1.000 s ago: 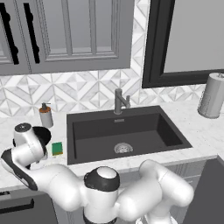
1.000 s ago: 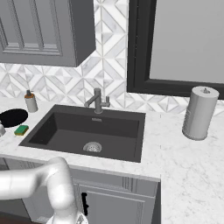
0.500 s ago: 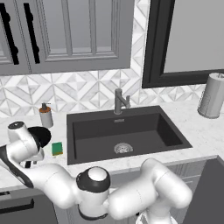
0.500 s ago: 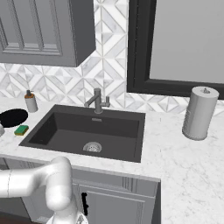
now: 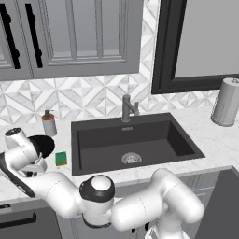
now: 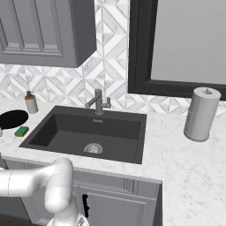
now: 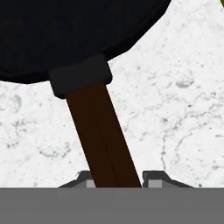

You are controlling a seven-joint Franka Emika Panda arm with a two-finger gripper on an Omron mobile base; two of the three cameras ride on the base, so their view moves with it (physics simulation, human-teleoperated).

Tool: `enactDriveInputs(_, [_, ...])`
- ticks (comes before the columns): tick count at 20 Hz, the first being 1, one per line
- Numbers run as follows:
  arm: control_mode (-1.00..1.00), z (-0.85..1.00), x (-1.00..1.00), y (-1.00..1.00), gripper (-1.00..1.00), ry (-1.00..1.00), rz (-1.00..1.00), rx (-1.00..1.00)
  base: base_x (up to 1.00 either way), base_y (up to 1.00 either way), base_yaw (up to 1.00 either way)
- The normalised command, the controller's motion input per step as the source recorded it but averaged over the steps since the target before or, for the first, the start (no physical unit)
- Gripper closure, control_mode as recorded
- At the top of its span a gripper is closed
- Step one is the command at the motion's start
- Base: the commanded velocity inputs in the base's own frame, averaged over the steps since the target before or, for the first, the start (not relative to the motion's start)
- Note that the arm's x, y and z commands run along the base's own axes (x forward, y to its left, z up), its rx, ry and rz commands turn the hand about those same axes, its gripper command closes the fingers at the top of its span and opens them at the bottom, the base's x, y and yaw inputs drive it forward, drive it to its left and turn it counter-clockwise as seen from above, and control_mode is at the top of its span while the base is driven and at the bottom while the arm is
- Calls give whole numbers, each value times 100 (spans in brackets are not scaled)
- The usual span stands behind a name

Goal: Pick the pan and sponge and place them into the sink. Then turn on the water.

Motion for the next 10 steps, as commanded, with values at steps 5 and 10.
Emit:
enactDriveInputs(5, [-100,-30,-31,-8,100,0,-27,0,0,0,0])
enactDriveInputs(10, [-100,24,-44,-1,100,-15,-13,0,0,0,0])
